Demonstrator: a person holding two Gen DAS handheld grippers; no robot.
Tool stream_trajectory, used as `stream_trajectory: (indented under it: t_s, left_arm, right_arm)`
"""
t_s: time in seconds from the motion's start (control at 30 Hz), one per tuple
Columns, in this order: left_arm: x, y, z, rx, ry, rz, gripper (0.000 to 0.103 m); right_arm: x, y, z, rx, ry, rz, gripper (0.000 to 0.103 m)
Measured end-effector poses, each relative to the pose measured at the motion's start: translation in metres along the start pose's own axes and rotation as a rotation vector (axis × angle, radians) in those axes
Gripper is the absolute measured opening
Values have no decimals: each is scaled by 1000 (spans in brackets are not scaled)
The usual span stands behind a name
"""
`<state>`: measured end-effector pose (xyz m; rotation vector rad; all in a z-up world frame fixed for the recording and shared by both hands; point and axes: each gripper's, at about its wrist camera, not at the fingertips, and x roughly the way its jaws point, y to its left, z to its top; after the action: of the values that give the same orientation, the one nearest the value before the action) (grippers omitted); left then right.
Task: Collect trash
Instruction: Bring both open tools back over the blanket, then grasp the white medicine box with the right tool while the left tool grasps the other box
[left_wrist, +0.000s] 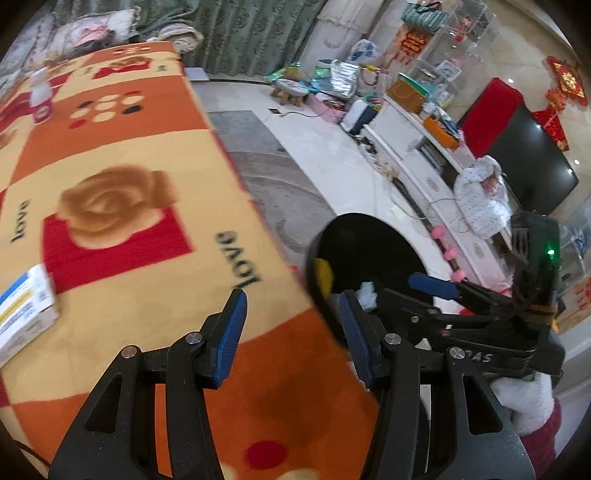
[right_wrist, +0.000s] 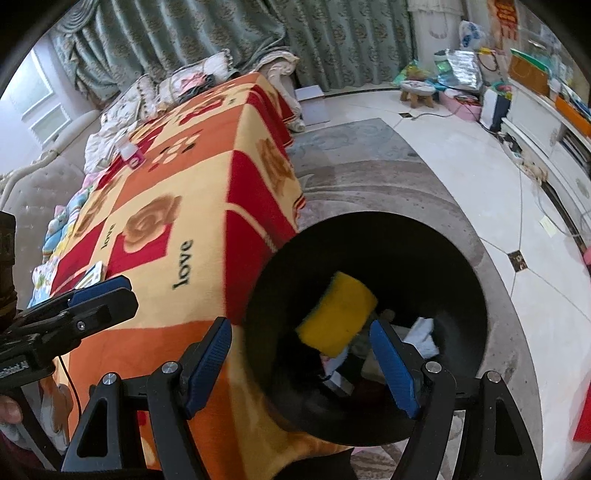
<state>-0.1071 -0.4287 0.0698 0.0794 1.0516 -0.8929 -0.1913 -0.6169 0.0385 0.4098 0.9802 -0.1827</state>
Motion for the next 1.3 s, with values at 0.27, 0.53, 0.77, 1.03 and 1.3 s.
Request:
stream_trajectory:
  t_s: [0.27, 0.53, 0.77, 1.03, 1.3]
  left_arm:
    - [-30, 70, -14, -79, -19, 110, 50]
    - [-67, 177, -10, -238, -68, 312, 50]
    - [-58, 225, -13, -329, -6, 394, 50]
    - [-49, 171, -50, -264, 86, 190, 50]
    - [-90, 149, -66, -196, 27, 150, 50]
  right_arm:
    - [21, 57, -3, -99, 51, 53, 76]
    - [38, 112, -7, -197, 81, 104, 76]
    - [42, 136, -8, -240, 86, 124, 76]
    - [46, 138, -4, -229, 90, 109, 77]
    - [53, 158, -3, -233, 102, 151, 78]
